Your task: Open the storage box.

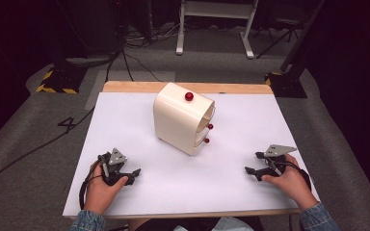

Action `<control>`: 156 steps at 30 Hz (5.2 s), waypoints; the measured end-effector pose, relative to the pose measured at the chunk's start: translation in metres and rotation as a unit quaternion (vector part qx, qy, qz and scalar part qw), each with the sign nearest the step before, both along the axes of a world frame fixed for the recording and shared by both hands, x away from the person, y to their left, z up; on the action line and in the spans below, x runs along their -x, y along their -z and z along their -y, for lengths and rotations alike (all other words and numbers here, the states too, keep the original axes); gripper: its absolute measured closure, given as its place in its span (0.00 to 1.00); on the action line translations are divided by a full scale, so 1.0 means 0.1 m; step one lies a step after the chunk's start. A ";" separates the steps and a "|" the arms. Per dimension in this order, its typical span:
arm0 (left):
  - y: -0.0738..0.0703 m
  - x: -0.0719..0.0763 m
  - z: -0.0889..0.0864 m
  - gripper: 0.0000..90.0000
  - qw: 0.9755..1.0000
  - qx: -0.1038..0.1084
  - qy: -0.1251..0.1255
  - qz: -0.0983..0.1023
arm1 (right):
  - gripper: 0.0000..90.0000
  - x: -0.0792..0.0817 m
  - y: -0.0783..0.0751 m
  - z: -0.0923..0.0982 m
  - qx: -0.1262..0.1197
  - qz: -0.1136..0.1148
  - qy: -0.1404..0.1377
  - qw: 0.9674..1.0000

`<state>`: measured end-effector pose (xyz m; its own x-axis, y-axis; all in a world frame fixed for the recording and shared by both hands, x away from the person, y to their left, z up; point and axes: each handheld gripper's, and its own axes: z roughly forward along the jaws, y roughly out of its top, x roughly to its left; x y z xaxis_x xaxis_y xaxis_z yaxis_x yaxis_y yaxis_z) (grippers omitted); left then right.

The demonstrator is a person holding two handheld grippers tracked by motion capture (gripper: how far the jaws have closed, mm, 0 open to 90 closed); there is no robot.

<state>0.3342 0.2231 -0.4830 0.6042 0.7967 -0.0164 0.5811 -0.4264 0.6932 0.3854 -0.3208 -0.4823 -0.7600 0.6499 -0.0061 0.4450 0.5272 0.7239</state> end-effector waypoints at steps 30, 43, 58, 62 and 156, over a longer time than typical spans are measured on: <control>0.00 0.00 0.00 0.26 1.000 0.000 0.001 0.001 | 0.56 -0.01 -0.39 -0.34 -0.106 0.047 -0.036 0.993; 0.00 0.02 0.00 0.26 1.000 -0.006 0.000 0.009 | 0.65 -0.23 -0.41 -0.76 -0.126 0.060 -0.077 0.987; 0.01 0.01 0.00 0.26 1.000 -0.002 -0.002 0.005 | 0.74 -0.44 -0.24 -1.18 -0.135 0.064 -0.094 0.984; 0.01 0.01 0.00 0.26 1.000 -0.002 -0.001 0.005 | 0.76 -0.47 -0.21 -1.21 -0.145 0.071 -0.092 0.983; 0.00 0.00 0.00 0.26 1.000 0.002 -0.001 0.000 | 0.67 -0.08 -0.42 -0.49 -0.162 0.103 -0.056 0.980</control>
<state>0.3343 0.2235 -0.4834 0.6030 0.7975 -0.0188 0.5811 -0.4230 0.6953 0.3929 -0.2715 -0.4407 -0.8305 0.5563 0.0268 0.2256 0.2921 0.9294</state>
